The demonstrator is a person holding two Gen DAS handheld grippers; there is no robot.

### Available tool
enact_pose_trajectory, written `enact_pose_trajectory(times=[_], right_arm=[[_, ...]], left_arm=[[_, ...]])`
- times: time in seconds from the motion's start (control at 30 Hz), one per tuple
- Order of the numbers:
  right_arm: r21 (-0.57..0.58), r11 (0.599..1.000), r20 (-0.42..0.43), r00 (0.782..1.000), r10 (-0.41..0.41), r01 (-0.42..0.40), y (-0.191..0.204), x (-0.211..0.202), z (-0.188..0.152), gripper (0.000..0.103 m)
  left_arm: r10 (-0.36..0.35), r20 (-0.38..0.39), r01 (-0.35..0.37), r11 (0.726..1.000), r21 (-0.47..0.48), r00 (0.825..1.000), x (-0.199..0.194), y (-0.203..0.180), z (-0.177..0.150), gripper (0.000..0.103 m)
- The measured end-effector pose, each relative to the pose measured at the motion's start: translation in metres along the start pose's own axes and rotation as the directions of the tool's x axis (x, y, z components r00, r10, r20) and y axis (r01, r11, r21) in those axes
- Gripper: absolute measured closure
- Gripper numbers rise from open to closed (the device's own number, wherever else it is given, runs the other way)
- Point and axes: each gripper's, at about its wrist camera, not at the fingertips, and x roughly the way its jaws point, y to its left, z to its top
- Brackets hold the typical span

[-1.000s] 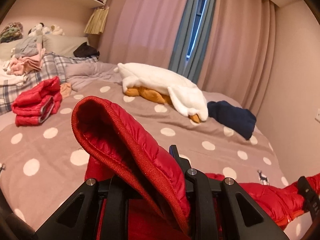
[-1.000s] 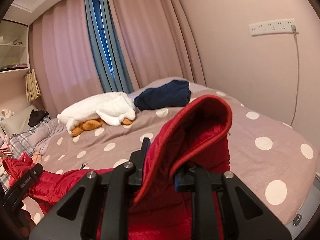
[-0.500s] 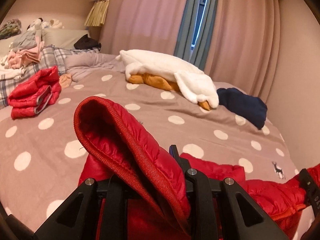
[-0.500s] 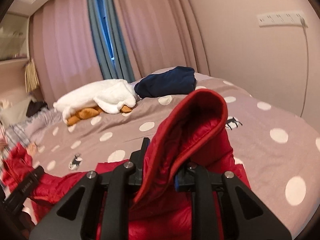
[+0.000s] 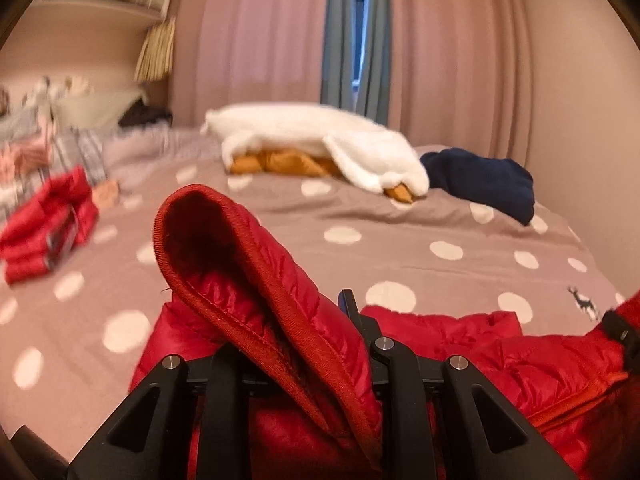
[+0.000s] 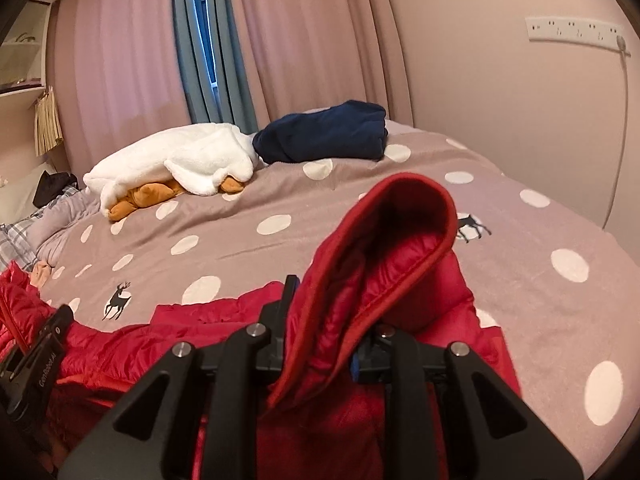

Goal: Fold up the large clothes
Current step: 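Lower the held hem onto the jacket body and open both tools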

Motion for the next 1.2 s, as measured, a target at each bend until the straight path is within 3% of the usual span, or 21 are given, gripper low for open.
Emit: enact_pose_trajectory(times=[0.1, 0.2, 0.33, 0.57, 0.97, 1.2], right_arm=[[0.045, 0.999, -0.058, 0.998, 0.001, 0.002, -0.007, 0.022, -0.007, 0.077], [0.038, 0.999, -0.097, 0.995, -0.002, 0.006, -0.005, 0.032, -0.013, 0.076], [-0.007, 1.000, -0.096, 0.995, -0.004, 0.003, -0.002, 0.034, -0.013, 0.075], [0.035, 0.998, -0.143, 0.988, 0.054, -0.049, -0.014, 0.058, -0.016, 0.071], [0.043, 0.996, -0.192, 0.978, 0.088, -0.081, -0.010, 0.087, -0.022, 0.069], [0.034, 0.997, -0.190, 0.979, 0.073, -0.068, -0.008, 0.084, -0.022, 0.064]], left_arm=[[-0.021, -0.053, 0.019, 0.998, -0.054, 0.998, 0.017, 0.013, -0.006, 0.080], [0.010, -0.050, -0.010, 1.000, -0.004, 0.999, 0.023, 0.007, -0.013, 0.080], [0.041, -0.036, -0.040, 0.999, 0.022, 0.999, 0.023, 0.002, -0.017, 0.080], [0.020, -0.084, -0.023, 0.999, -0.034, 0.996, 0.035, 0.010, -0.020, 0.076], [0.056, -0.132, -0.063, 0.997, -0.046, 0.990, 0.053, 0.008, -0.023, 0.073], [0.020, -0.134, -0.030, 0.997, -0.075, 0.991, 0.051, 0.014, -0.023, 0.070]])
